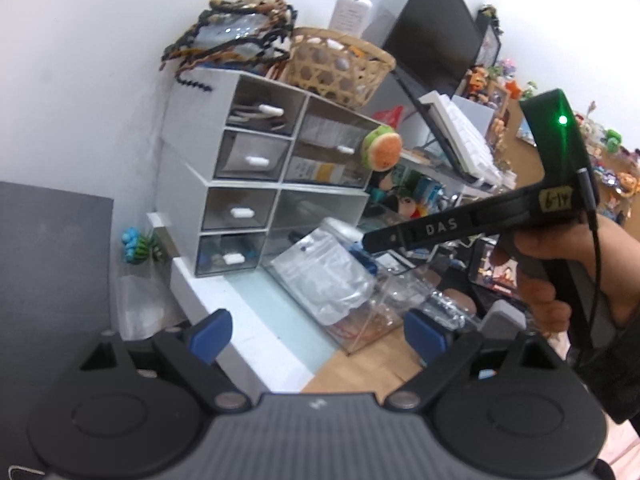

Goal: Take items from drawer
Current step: 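Lower the right gripper into the open drawer toward the blue lanyard, then close the right gripper on the blue beaded lanyard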

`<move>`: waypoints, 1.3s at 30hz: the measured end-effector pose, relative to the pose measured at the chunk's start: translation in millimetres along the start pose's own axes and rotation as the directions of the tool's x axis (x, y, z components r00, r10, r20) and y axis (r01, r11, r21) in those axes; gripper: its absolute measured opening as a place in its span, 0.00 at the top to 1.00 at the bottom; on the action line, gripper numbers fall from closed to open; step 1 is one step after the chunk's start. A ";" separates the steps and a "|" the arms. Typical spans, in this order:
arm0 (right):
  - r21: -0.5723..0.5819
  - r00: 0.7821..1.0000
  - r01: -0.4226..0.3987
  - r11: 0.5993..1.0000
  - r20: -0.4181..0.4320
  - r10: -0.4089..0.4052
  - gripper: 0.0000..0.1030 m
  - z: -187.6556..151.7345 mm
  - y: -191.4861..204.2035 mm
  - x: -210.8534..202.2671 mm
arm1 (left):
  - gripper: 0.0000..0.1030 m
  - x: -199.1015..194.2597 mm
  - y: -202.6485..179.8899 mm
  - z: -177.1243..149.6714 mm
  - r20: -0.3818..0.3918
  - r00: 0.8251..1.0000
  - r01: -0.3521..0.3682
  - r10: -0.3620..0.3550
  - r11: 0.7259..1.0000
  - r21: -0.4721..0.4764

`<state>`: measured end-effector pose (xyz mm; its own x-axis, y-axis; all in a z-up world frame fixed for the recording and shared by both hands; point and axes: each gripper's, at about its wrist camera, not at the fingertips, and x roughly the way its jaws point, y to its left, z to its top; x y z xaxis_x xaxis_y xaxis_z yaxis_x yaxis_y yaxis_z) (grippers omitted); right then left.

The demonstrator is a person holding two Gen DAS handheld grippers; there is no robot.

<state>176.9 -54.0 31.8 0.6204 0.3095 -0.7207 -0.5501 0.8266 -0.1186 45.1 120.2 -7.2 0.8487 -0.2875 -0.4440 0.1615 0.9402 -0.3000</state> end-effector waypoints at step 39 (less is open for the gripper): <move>-0.097 0.979 0.053 0.994 -0.189 -0.071 0.66 24.1 -5.0 41.8 | 0.08 2.1 18.9 -1.4 0.005 1.000 0.031 -0.031 0.998 -0.059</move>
